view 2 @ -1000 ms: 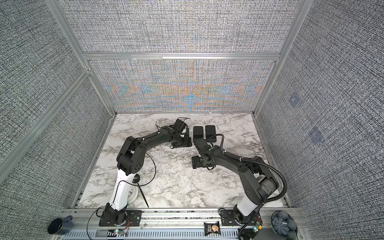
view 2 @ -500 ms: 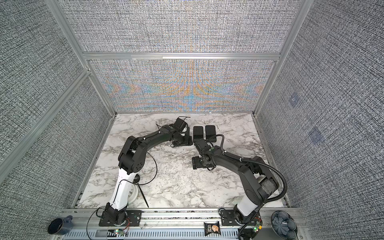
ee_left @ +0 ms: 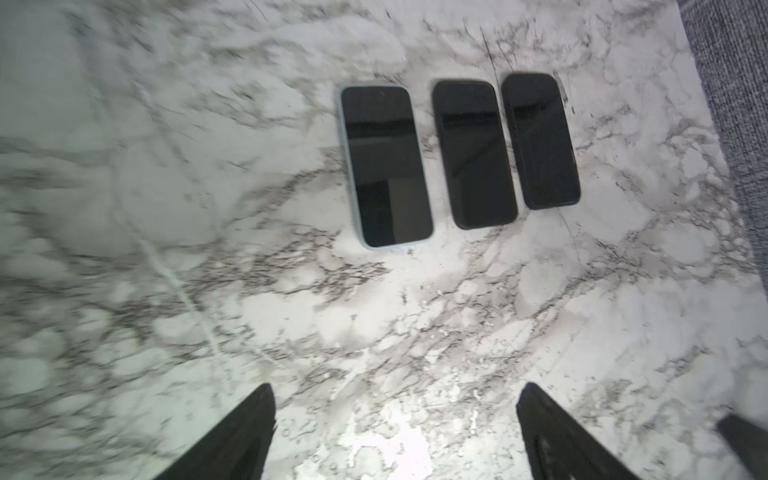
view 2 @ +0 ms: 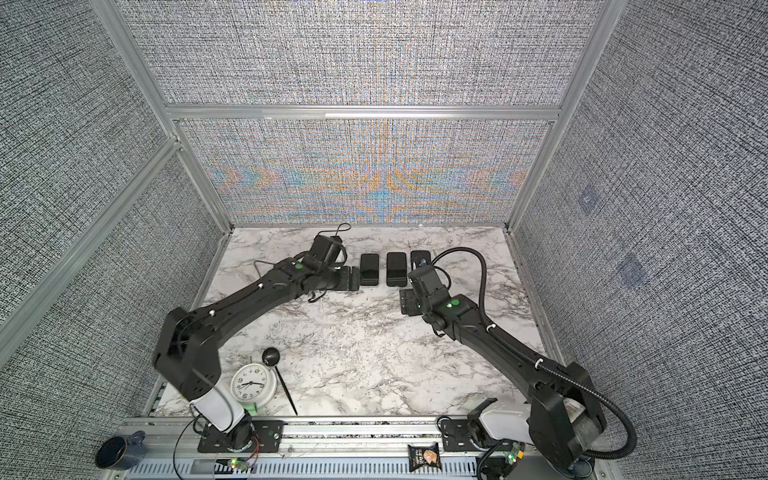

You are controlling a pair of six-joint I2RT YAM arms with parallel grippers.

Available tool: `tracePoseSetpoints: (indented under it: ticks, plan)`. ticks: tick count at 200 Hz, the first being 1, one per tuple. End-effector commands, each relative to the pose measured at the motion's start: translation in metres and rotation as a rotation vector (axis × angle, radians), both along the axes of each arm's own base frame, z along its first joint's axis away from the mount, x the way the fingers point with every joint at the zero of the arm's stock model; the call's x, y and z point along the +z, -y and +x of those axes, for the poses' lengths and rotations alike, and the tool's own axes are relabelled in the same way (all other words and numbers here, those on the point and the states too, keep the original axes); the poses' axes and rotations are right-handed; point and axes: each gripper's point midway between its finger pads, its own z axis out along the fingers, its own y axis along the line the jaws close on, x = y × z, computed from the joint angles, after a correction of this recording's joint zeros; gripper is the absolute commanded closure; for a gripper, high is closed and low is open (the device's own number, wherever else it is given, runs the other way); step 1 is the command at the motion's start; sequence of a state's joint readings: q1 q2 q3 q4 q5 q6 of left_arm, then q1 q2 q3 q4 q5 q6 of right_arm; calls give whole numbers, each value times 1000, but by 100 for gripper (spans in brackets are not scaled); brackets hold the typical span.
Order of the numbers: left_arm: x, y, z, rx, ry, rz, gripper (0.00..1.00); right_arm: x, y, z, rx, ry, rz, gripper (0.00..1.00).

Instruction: Put the phone into the phone case

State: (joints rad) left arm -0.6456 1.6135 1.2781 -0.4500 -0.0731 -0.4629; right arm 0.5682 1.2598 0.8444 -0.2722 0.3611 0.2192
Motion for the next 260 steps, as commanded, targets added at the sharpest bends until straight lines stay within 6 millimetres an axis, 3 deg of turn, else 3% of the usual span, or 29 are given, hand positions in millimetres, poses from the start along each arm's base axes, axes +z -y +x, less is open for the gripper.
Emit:
tracePoseSetpoints:
  ticks: [1, 28, 43, 68, 79, 101, 119, 157, 175, 200, 225, 237, 252, 260]
  plan:
    - [27, -51, 17, 139, 253, 165, 2, 25, 26, 29, -45, 305, -207, 19]
    - [27, -96, 14, 185, 451, 377, 5, 1, 47, 37, -50, 394, -305, 19]
    - [30, -125, 13, 257, 500, 445, 8, -15, 55, 43, -69, 345, -347, 9]
    - [30, -160, 11, 260, 598, 467, 15, -39, 64, 43, -62, 336, -336, 1]
    - [28, -181, 7, 274, 623, 468, 8, -40, 67, 40, -41, 411, -310, 1]
    - [2, -232, 4, 338, 511, 401, 6, -31, 78, 40, -70, 527, -288, 1]
    - [-16, -256, 10, 351, 478, 388, 6, -38, 89, 44, -109, 520, -278, 1]
    - [-32, -279, 25, 413, 531, 210, 9, -52, 116, 50, -108, 425, -30, 1]
    - [-41, -289, 27, 465, 541, 135, 11, -62, 117, 58, -83, 418, 18, 1]
    - [-52, -289, 28, 458, 580, 136, 8, -68, 123, 64, -106, 318, 52, 1]
    - [-62, -280, 31, 406, 484, 146, 3, -69, 124, 62, -102, 338, 52, 1]
    - [-70, -284, 26, 442, 527, 142, 2, -67, 123, 64, -102, 332, 56, 1]
    - [-66, -282, 30, 421, 634, 149, 1, -69, 123, 64, -92, 332, 71, 1]
    - [-69, -282, 30, 420, 604, 147, 1, -69, 124, 65, -88, 324, 82, 1]
